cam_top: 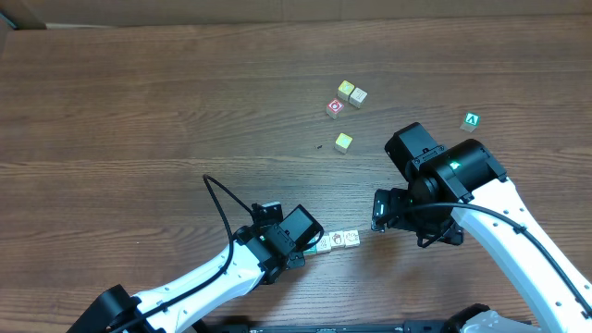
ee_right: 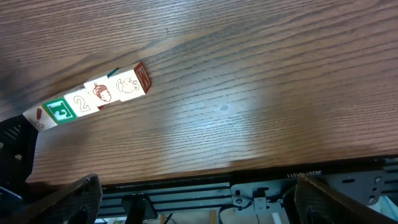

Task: Flip 5 blocks
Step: 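Open the left gripper and hold it beside the row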

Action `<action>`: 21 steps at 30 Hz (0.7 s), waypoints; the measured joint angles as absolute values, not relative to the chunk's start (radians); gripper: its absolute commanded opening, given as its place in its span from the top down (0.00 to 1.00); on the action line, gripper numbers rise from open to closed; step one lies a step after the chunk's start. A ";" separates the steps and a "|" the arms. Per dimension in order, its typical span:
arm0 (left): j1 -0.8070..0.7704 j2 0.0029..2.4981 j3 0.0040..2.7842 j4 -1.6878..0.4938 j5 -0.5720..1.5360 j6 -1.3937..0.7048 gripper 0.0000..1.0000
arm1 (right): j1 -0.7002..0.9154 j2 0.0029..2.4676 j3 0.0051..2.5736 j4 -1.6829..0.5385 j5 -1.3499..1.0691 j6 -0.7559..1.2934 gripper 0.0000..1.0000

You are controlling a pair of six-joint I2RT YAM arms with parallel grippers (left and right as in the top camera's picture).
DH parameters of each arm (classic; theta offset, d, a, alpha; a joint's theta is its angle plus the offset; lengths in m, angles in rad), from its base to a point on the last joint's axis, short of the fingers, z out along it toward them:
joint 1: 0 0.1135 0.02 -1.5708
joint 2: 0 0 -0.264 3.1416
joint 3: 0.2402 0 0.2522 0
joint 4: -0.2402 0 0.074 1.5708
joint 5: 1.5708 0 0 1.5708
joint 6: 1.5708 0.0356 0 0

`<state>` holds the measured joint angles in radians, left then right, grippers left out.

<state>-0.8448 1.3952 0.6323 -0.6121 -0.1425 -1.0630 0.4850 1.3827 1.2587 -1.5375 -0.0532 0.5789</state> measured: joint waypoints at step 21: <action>-0.845 1.395 0.632 -0.632 -0.149 -1.044 0.82 | 0.485 1.383 1.259 -1.536 -0.054 0.579 0.00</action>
<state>-0.8448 1.3952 0.6323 -0.6315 -0.1486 -1.0443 0.4850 1.3827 1.2587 -1.5356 -0.0536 0.5789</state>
